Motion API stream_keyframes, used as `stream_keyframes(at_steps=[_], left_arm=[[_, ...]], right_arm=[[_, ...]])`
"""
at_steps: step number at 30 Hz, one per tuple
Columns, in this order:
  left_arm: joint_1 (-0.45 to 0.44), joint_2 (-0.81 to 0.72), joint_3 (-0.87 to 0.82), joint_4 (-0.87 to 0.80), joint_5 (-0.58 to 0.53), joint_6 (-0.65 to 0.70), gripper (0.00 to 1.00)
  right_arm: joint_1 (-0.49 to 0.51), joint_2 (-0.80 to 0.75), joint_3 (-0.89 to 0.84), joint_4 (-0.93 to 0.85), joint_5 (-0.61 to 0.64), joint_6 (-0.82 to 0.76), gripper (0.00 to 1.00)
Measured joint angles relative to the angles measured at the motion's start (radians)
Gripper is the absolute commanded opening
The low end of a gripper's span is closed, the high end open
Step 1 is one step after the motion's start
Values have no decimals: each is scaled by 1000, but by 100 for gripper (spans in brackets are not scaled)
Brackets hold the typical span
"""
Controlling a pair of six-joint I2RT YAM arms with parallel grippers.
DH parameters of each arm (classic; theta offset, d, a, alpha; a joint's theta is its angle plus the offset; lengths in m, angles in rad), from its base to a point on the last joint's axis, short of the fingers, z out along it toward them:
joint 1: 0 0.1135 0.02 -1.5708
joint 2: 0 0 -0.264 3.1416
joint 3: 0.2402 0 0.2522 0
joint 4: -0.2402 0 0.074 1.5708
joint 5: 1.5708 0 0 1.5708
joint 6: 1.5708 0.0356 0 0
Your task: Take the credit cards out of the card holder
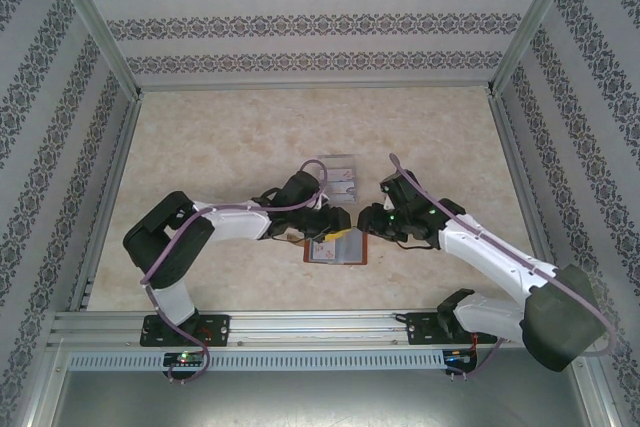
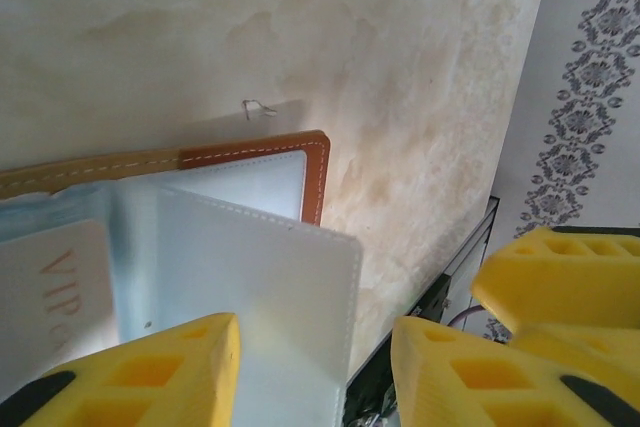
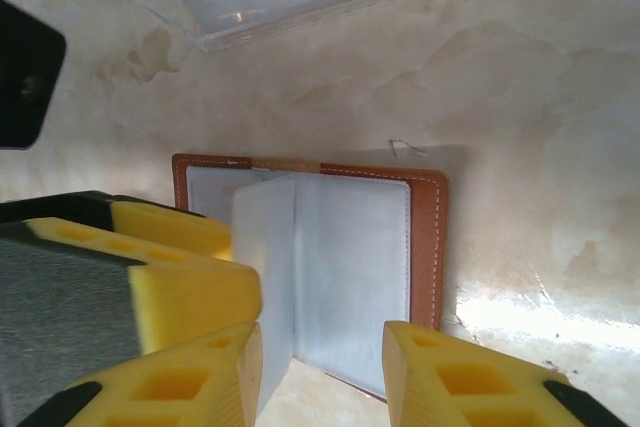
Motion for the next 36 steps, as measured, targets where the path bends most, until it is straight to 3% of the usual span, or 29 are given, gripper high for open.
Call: stream_keyframes(at_steps=[11, 21, 30, 36], left_arm=[[-28, 69, 56, -34, 15, 18, 63], [-21, 25, 43, -60, -17, 33, 62], [16, -63, -5, -118, -62, 67, 53], [45, -112, -38, -199, -100, 121, 39]], right_arm=[[-13, -55, -31, -24, 0, 1, 38], [-11, -18, -43, -2, -31, 5, 32], [47, 86, -26, 32, -55, 10, 31], [95, 181, 19, 77, -62, 13, 27]])
